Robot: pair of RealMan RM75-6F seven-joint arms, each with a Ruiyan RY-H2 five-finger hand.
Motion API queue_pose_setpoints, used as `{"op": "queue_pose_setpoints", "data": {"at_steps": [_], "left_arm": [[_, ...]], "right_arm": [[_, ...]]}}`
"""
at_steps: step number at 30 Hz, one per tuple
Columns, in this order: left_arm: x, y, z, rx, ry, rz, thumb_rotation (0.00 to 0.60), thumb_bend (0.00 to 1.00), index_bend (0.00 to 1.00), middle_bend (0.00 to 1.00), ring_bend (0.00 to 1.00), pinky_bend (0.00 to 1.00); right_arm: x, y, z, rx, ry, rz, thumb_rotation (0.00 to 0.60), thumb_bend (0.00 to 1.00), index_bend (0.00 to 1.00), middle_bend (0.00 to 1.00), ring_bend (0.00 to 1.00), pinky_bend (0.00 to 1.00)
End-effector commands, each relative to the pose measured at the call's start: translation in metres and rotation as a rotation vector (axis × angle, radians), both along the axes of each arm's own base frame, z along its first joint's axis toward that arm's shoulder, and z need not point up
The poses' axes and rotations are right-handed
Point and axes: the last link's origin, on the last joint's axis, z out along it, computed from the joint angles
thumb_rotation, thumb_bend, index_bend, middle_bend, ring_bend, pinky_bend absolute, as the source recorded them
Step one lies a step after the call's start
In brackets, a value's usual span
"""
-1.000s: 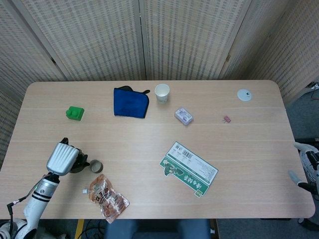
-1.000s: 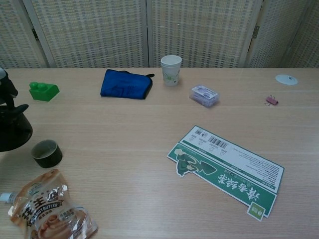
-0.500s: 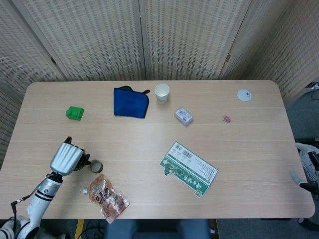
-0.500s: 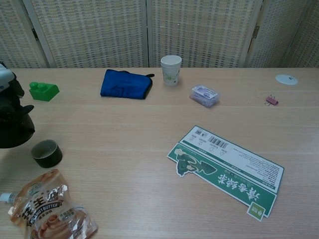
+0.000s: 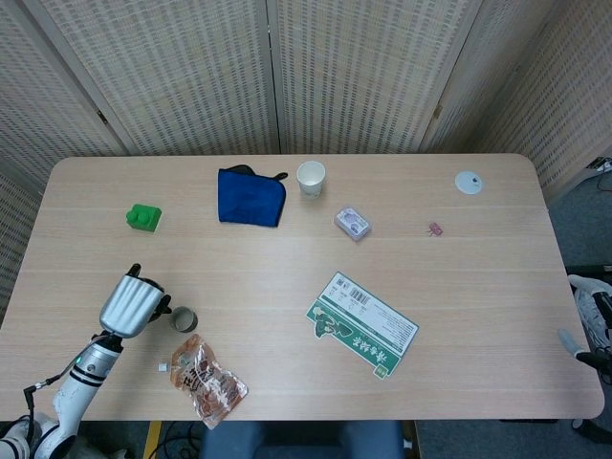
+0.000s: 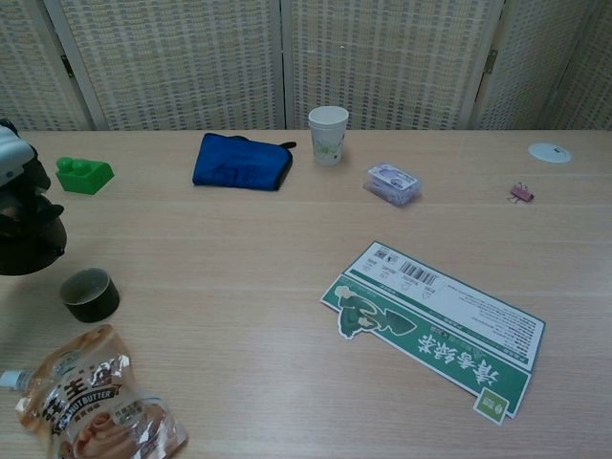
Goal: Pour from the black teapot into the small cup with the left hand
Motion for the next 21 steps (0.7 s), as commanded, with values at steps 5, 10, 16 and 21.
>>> {"op": "queue_pose_setpoints", "data": {"at_steps": [5,10,16,21], "left_arm": [[0.0010,-0.0030,-0.0037,-0.005,0.030,-0.021,0.494,0.42,1.00,1.00,0.95,0.48],[0.0030,-0.0038,-0.0056,-0.003,0.044,-0.036,0.495,0.42,1.00,1.00,0.95,0.48],[0.0046,-0.0046,-0.0084,-0.004,0.068,-0.051,0.497,0.42,1.00,1.00,0.95,0.48],[0.0055,-0.0048,-0.0105,0.000,0.087,-0.059,0.500,0.42,1.00,1.00,0.95,0.48]], "right_arm": [[0.0003,-0.0001,-0.0002,0.001,-0.001,0.000,0.600,0.19,0.26,0.29,0.20,0.19],[0.0002,0.0000,0.0002,-0.001,-0.001,0.000,0.600,0.19,0.26,0.29,0.20,0.19],[-0.0007,0.0004,0.0002,-0.002,-0.002,-0.002,0.600,0.19,0.26,0.29,0.20,0.19],[-0.0012,0.0002,0.0004,-0.002,-0.003,-0.003,0.600,0.19,0.26,0.29,0.20,0.19]]}}
